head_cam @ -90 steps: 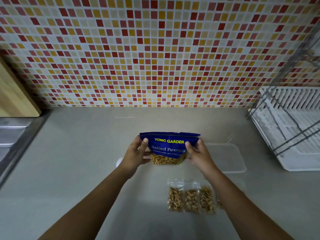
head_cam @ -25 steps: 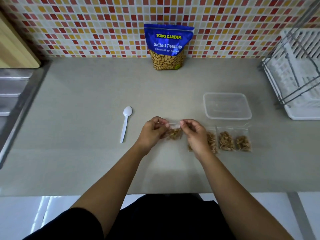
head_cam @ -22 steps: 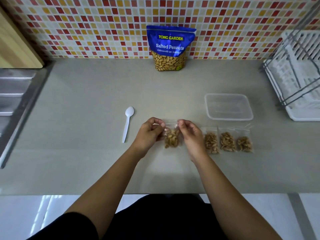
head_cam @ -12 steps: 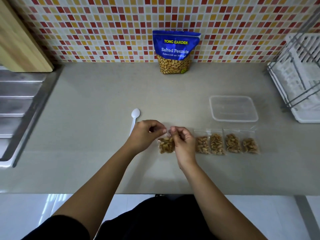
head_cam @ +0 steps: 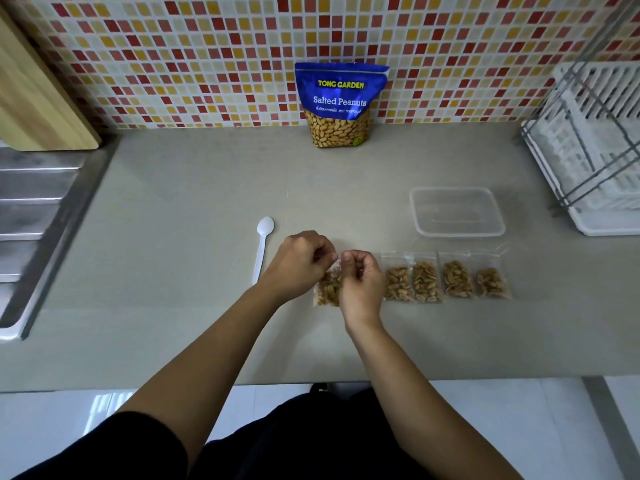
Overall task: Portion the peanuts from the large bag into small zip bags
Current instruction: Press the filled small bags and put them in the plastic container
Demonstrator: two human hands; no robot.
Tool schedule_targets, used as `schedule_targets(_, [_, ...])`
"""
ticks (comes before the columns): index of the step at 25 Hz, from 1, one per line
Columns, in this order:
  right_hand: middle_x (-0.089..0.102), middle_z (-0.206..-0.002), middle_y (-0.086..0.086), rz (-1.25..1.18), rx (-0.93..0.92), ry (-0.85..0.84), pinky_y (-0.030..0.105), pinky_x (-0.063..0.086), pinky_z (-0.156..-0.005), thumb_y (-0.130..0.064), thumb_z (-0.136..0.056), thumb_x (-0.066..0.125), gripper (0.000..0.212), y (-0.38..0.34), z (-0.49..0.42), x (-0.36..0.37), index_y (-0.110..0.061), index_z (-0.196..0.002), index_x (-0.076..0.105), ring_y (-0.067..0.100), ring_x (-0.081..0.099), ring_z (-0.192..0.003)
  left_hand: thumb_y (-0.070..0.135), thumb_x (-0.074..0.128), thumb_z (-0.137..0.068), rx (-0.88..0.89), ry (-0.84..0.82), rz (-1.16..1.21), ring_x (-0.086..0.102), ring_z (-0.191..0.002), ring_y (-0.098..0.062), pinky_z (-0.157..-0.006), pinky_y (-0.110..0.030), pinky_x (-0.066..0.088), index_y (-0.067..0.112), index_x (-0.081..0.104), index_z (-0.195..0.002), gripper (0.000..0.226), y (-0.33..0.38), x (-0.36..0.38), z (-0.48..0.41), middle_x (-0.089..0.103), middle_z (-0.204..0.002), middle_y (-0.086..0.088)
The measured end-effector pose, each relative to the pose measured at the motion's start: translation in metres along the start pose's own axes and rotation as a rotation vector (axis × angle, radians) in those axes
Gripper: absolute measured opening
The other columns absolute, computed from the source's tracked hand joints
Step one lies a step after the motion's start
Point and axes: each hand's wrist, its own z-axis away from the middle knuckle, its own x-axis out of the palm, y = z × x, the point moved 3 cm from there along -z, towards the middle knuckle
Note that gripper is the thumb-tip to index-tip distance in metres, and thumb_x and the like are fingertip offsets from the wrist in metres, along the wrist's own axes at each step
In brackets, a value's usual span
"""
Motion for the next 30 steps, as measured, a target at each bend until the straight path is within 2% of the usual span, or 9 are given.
schedule_targets(8, [0.059, -0.074, -0.007, 0.08, -0.029, 0.1, 0.02, 0.042, -0.066, -0.018, -0.091, 0.058, 0.007, -0.005, -0.008, -0.012, -0.014, -0.086, 0.061, 0.01, 0.056, -0.069, 0.015, 0.062, -0.087, 0.04, -0.039, -0.034, 0.059, -0.079, -0.024, -0.078, -0.038, 0.048, 0.005, 0.069, -0.088, 0.012, -0.009, -0.004, -0.004, 0.065, -0.084, -0.01])
schedule_targets(12, [0.062, -0.078, -0.001, 0.085, -0.003, 0.086, 0.022, 0.044, -0.068, -0.021, -0.091, 0.058, 0.009, 0.0, -0.01, -0.012, -0.014, -0.087, 0.062, 0.013, 0.057, -0.071, 0.018, 0.064, -0.087, -0.028, -0.019, -0.025, 0.059, -0.078, -0.024, -0.074, -0.03, 0.046, 0.003, 0.068, -0.084, 0.016, -0.017, -0.002, -0.002, 0.066, -0.083, -0.011])
schedule_targets(15, [0.066, -0.082, 0.004, 0.005, 0.088, 0.039, 0.022, 0.047, -0.069, -0.024, -0.09, 0.059, 0.009, 0.009, -0.021, -0.007, -0.019, -0.083, 0.06, 0.013, 0.06, -0.073, 0.031, 0.066, -0.085, -0.273, 0.029, 0.254, 0.061, -0.076, -0.014, -0.071, -0.018, 0.046, 0.011, 0.066, -0.09, 0.02, -0.029, 0.004, 0.008, 0.067, -0.087, -0.001])
schedule_targets(17, [0.067, -0.08, 0.005, -0.07, 0.17, 0.003, 0.029, 0.05, -0.071, -0.024, -0.09, 0.06, 0.012, 0.016, -0.03, -0.001, -0.022, -0.078, 0.06, 0.015, 0.061, -0.073, 0.04, 0.066, -0.083, -0.483, -0.059, 0.597, 0.066, -0.082, -0.015, -0.076, -0.024, 0.052, 0.017, 0.061, -0.103, 0.031, -0.041, 0.016, 0.023, 0.067, -0.096, 0.001])
schedule_targets(19, [0.065, -0.072, 0.003, -0.149, 0.272, -0.057, 0.031, 0.05, -0.068, -0.022, -0.091, 0.059, 0.015, 0.023, -0.033, 0.007, -0.021, -0.076, 0.059, 0.013, 0.06, -0.065, 0.028, 0.066, -0.085, -0.584, -0.117, 0.814, 0.065, -0.081, -0.016, -0.072, -0.024, 0.055, 0.014, 0.058, -0.105, 0.026, -0.051, 0.03, 0.038, 0.066, -0.095, -0.005])
schedule_targets(21, [0.061, -0.07, 0.0, -0.154, 0.358, -0.126, 0.026, 0.047, -0.061, -0.02, -0.092, 0.057, 0.016, 0.034, -0.033, 0.018, -0.02, -0.077, 0.056, 0.008, 0.057, -0.06, 0.012, 0.064, -0.087, -0.642, -0.042, 0.9, 0.061, -0.075, -0.015, -0.064, -0.018, 0.053, 0.01, 0.059, -0.097, 0.012, -0.06, 0.037, 0.048, 0.061, -0.087, -0.009])
schedule_targets(25, [0.063, -0.079, 0.004, 0.033, 0.33, -0.309, 0.033, 0.049, -0.07, -0.013, -0.09, 0.058, 0.016, 0.05, -0.037, 0.041, -0.022, -0.077, 0.055, 0.017, 0.058, -0.073, 0.007, 0.067, -0.084, -0.768, 0.191, 0.781, 0.059, -0.064, -0.013, -0.058, -0.019, 0.052, 0.013, 0.062, -0.082, 0.007, -0.084, 0.039, 0.055, 0.063, -0.077, -0.006])
schedule_targets(28, [0.069, -0.09, 0.017, 0.328, 0.143, -0.364, 0.018, 0.042, -0.062, -0.011, -0.087, 0.062, 0.004, 0.051, -0.045, 0.051, -0.007, -0.085, 0.063, 0.023, 0.06, -0.078, 0.016, 0.071, -0.08, -0.752, 0.236, 0.533, 0.064, -0.074, -0.017, -0.073, -0.028, 0.055, 0.018, 0.066, -0.082, 0.006, -0.096, 0.038, 0.056, 0.069, -0.082, -0.005])
schedule_targets(30, [0.07, -0.093, 0.016, 0.469, 0.067, -0.369, 0.012, 0.036, -0.053, -0.013, -0.085, 0.065, 0.016, 0.05, -0.049, 0.054, 0.0, -0.093, 0.066, 0.024, 0.063, -0.081, 0.019, 0.069, -0.081, -0.702, 0.241, 0.338, 0.063, -0.079, -0.014, -0.078, -0.022, 0.049, 0.015, 0.068, -0.09, 0.009, -0.097, 0.035, 0.055, 0.07, -0.086, -0.003])
